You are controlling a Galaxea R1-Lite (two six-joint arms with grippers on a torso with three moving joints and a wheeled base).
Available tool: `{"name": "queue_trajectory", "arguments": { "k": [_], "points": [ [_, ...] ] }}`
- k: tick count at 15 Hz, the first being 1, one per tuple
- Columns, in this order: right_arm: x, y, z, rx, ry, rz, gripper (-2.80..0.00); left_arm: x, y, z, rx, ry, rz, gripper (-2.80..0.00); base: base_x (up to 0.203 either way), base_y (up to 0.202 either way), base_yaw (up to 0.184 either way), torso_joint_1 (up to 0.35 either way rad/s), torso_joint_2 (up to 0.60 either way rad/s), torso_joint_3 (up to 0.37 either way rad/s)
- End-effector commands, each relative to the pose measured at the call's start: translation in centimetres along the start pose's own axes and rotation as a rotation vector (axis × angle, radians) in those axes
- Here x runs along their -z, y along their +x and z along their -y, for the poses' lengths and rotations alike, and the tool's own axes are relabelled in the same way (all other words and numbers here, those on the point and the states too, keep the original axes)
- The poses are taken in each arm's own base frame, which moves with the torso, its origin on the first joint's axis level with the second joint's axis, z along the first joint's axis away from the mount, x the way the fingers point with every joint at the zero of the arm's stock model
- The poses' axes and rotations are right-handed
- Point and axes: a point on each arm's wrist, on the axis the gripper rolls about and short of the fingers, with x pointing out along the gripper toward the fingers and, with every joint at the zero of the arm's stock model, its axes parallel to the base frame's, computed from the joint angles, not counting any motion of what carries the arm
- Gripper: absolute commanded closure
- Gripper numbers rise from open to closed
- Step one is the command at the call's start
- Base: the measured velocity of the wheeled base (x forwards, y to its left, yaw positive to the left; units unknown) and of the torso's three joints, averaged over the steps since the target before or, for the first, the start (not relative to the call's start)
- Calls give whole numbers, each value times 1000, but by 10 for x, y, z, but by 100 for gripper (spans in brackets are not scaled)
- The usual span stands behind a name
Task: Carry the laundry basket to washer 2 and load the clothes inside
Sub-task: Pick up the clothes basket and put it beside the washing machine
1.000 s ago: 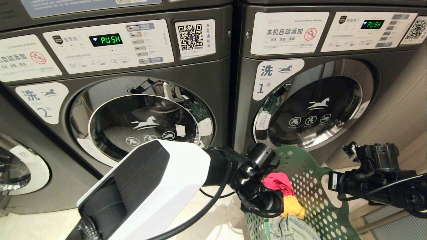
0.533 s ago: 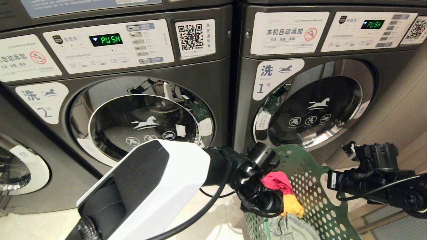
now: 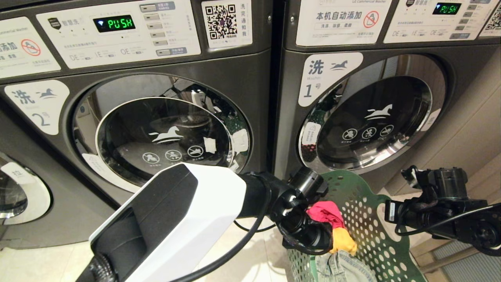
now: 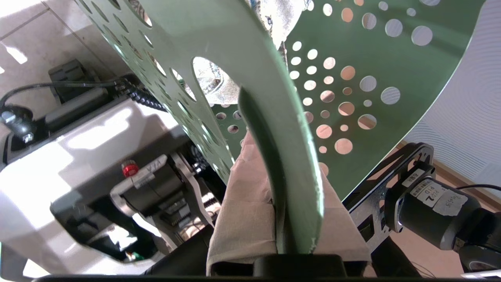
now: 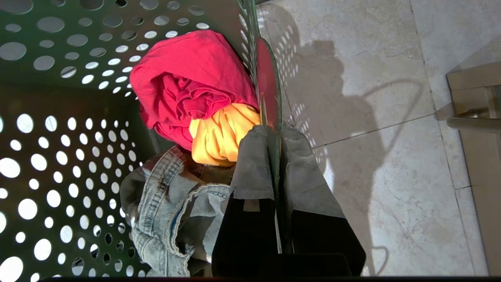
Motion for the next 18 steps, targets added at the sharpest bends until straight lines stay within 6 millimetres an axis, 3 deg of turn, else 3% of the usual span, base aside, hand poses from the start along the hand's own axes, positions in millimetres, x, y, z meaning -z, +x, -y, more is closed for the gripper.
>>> {"name": "queue_trajectory", "arguments": {
  "k": [1, 18],
  "points": [
    [-1, 0, 0, -1, -1, 6, 0, 0, -2, 1, 4, -1, 2, 0, 0, 0, 0, -202, 480, 276],
    [-9, 0, 11, 26, -30, 56, 0, -3, 6, 7, 43, 31, 49, 0, 0, 0, 0, -111, 307, 196]
  ]
}}
